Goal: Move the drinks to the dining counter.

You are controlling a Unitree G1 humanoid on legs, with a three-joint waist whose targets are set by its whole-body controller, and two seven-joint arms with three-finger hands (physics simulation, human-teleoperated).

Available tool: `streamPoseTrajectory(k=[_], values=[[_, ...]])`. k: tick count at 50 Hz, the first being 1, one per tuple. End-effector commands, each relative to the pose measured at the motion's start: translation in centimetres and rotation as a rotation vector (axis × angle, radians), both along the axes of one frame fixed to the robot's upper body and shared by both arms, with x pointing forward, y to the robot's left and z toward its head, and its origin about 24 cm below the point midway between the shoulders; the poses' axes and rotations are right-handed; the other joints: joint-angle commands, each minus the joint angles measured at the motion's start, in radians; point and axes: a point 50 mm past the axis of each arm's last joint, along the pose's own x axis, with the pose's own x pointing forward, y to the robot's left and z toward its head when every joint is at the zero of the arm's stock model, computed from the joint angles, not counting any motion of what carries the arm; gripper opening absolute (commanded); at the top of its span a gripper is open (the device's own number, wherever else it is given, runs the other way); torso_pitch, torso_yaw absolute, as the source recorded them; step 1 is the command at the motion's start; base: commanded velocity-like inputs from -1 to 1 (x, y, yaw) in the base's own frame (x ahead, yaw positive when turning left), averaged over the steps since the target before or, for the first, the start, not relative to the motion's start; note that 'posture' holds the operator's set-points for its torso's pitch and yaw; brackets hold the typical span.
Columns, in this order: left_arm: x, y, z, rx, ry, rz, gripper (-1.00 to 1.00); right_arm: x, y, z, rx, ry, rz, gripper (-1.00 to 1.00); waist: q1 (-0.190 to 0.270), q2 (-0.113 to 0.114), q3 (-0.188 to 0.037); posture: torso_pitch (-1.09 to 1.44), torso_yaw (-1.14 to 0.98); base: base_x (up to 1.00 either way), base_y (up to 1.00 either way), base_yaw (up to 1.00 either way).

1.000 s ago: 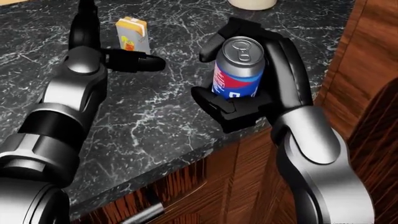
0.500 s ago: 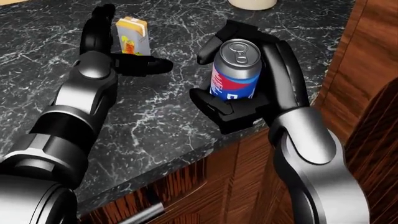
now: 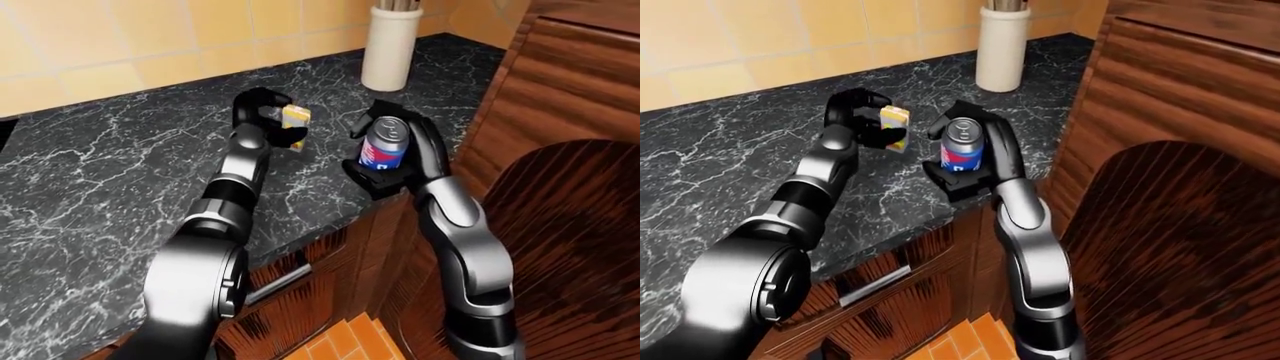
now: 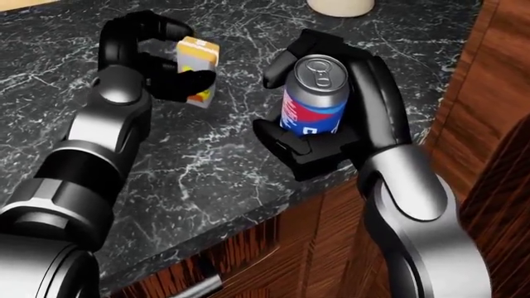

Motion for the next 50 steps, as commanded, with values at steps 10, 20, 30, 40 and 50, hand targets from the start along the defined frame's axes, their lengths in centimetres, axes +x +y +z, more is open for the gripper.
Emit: streamPoseTrajectory(k=[10,20,30,40,50], values=[[0.0,-0.6,5.3,-0.023,-0.154,-0.059,-0.88,-0.9,-0.2,2.8,0.019,-0.123,-0.001,-1.00,-0.004,0.001,-0.024,0.00,0.00,0.00,0.00,0.00],[-0.7,-0.1,6.7,-0.019,-0.182,-0.076,-0.95,-1.0,-0.4,3.0,0.020,-0.127,-0.006,-1.00,-0.004,0.003,-0.019,0.00,0.00,0.00,0.00,0.00],[-2.8,-0.2,8.8,0.008,-0.209,-0.123,-1.00,-1.1,-0.5,3.1,0.024,-0.130,-0.008,-1.00,-0.005,0.003,-0.013,0.00,0.00,0.00,0.00,0.00],[-4.4,0.1,10.0,0.031,-0.228,-0.143,-1.00,-1.2,-0.6,3.1,0.026,-0.135,-0.007,-1.00,-0.003,0.002,-0.009,0.00,0.00,0.00,0.00,0.00],[-5.5,0.7,10.2,0.035,-0.230,-0.139,-1.00,-1.5,-0.4,3.3,0.024,-0.150,-0.001,-1.00,0.001,0.012,-0.035,0.00,0.00,-0.09,0.00,0.00]])
